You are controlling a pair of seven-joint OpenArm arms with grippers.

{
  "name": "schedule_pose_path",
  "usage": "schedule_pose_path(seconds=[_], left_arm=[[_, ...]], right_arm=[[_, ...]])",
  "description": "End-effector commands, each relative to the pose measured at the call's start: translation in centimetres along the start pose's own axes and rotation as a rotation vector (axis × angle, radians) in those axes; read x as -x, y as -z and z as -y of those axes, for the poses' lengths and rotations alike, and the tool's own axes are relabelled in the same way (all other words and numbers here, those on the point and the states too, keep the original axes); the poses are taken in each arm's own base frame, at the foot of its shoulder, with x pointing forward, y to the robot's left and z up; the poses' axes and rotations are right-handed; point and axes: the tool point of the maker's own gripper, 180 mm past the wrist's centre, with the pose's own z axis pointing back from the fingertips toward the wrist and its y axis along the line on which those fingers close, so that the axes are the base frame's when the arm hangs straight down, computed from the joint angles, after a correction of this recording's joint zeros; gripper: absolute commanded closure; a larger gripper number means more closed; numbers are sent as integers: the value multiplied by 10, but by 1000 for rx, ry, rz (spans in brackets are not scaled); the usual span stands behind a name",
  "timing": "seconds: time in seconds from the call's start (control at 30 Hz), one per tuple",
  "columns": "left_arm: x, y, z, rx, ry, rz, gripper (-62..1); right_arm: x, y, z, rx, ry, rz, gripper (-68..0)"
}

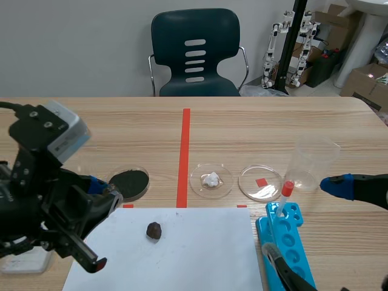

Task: Put the right mineral back

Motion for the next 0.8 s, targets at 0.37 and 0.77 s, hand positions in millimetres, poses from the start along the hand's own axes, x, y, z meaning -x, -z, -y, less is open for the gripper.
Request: schedule_pose_path(seconds=[0.37,0.77], left_arm=[[-7,60,51,176,-57,-89,-27],[-10,111,69,162,-78,-210,-27]], right_arm=[[-6,1,4,10,-4,23,-638],[-6,1,4,10,-4,23,-638]])
